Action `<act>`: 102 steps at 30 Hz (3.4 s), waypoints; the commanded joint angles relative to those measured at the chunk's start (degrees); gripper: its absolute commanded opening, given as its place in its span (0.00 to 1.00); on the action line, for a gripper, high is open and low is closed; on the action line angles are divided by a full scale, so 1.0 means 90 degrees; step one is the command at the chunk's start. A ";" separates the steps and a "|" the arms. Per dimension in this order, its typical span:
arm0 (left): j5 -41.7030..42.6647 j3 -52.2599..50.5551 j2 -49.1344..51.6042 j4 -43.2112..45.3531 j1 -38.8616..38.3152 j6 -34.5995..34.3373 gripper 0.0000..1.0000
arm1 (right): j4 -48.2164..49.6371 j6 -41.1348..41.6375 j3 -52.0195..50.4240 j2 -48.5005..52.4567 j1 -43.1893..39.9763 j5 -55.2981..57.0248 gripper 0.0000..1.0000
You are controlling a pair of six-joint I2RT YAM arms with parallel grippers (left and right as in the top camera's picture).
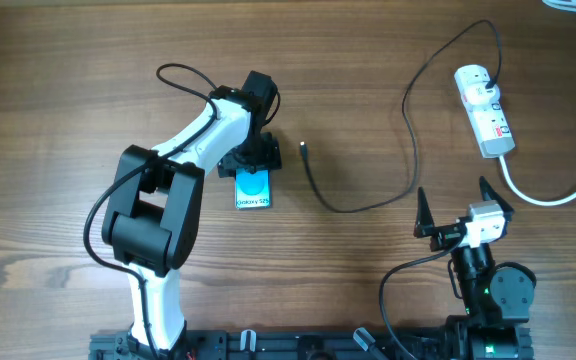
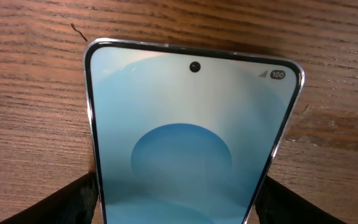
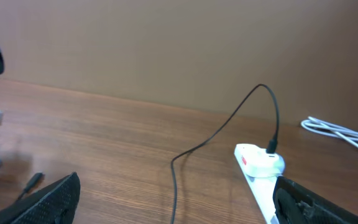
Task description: Plug charger to phone and switch on socket
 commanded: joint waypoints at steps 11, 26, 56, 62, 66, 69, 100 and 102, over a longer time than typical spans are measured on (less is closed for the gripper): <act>0.1328 -0.0209 0.0335 0.0141 0.0024 0.0401 0.72 | 0.0323 0.1637 0.0270 0.0102 -0.0027 -0.2118 1.00; 0.2846 -0.0209 0.0335 0.0185 0.0661 0.0690 0.76 | -0.1003 0.2113 0.4782 0.6866 0.0015 -0.6076 1.00; 0.0670 -0.0211 0.0335 0.0143 -0.0486 -0.0539 0.83 | 0.0821 0.3036 0.4575 1.1018 0.1559 -0.5489 1.00; 0.0454 -0.0211 0.0335 0.0087 -0.0478 -0.0510 0.83 | 0.0879 0.2999 0.4575 1.1018 0.1926 -0.5391 1.00; 0.0262 -0.0211 0.0335 0.0066 -0.0478 -0.0410 0.77 | 0.1022 0.3065 0.4575 1.1018 0.2268 -0.5124 1.00; 0.0262 -0.0211 0.0335 0.0015 -0.0478 -0.0255 0.73 | 0.1154 0.3072 0.4575 1.1018 0.2327 -0.5107 1.00; 0.2344 -0.0209 0.0335 -0.0486 0.0408 0.1212 0.75 | 0.2426 0.6224 0.4575 1.2157 0.3840 -0.3155 0.67; 0.2344 -0.0209 0.0335 -0.0486 0.0408 0.1212 0.75 | 0.2528 0.6212 0.4575 1.2157 0.3932 -0.3028 0.62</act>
